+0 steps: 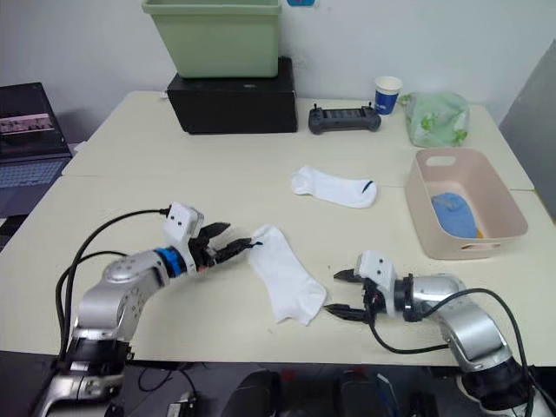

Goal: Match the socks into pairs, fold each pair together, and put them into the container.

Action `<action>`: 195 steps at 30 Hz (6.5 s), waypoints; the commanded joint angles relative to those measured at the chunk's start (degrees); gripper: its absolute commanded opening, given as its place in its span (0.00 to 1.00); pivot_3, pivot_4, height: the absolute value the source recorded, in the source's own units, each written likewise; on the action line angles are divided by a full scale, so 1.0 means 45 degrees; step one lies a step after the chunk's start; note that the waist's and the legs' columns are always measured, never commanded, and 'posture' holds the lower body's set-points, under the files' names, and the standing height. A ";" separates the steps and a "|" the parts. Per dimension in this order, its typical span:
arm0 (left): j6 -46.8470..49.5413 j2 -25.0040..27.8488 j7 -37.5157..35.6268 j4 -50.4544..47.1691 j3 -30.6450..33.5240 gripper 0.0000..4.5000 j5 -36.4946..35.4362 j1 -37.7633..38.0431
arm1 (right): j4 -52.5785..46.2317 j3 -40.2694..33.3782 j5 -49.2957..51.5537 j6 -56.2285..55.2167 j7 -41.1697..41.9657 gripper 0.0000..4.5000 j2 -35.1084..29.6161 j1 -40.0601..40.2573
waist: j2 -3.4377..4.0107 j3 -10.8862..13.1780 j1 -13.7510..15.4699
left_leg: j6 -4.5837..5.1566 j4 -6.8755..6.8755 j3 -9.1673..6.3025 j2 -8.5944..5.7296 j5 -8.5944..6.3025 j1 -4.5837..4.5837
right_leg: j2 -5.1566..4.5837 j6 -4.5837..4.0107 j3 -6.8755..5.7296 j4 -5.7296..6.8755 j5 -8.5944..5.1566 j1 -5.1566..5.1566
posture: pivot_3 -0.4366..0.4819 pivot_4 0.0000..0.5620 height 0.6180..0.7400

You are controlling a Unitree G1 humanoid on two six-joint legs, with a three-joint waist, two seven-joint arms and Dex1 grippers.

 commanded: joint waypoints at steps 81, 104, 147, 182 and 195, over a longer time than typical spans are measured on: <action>0.2795 0.1008 0.0541 -0.5946 0.0829 0.00 -0.2277 0.5585 | 0.0118 -0.0910 0.0721 0.1143 -0.1350 0.00 -0.0407 0.0251 | -0.0003 0.0000 -0.0038 | 0.0001 -0.0017 0.0002 0.0021 -0.0001 0.0002 | -0.0002 -0.0001 0.0031 -0.0021 0.0000 0.0000 | 0.48 0.27 1.00; 0.2791 0.0709 0.1695 -0.7272 0.1804 0.49 -0.2676 0.6415 | 0.0661 -0.2736 0.2298 0.1294 0.1190 0.45 -0.2608 -0.0690 | -0.0005 0.0002 -0.0006 | 0.0003 -0.0016 -0.0005 0.0015 -0.0002 -0.0002 | -0.0005 -0.0002 0.0022 -0.0031 0.0001 0.0004 | 0.48 0.27 1.00; -0.6774 0.2754 -0.3175 -0.2939 -0.2846 0.11 0.2887 0.4278 | 0.1618 0.0533 -0.3152 -0.6969 0.0989 0.20 -0.2140 0.0169 | 0.0004 -0.0003 -0.0014 | 0.0014 -0.0021 0.0021 0.0023 0.0002 0.0015 | 0.0001 -0.0006 0.0035 -0.0090 0.0011 0.0036 | 0.48 0.27 1.00; 0.3749 0.4481 -0.3669 -0.3741 -0.2190 0.00 -0.4020 0.1440 | 0.2663 0.1464 0.1766 0.0642 0.2303 0.01 -0.1780 -0.3872 | 0.0000 0.0010 -0.0023 | 0.0019 -0.0011 -0.0016 0.0017 0.0006 -0.0034 | 0.0058 -0.0008 -0.0001 -0.0084 0.0011 -0.0002 | 0.48 0.27 1.00; 0.1863 0.2418 -0.3620 -0.0329 -0.2573 0.15 -0.1605 -0.0792 | 0.6243 0.1061 -0.0444 -0.2727 0.2326 0.11 -0.0325 -0.5253 | 0.0001 0.0010 -0.0020 | 0.0019 -0.0006 -0.0001 0.0023 0.0007 -0.0024 | 0.0011 -0.0010 -0.0009 -0.0068 0.0012 -0.0001 | 0.48 0.27 1.00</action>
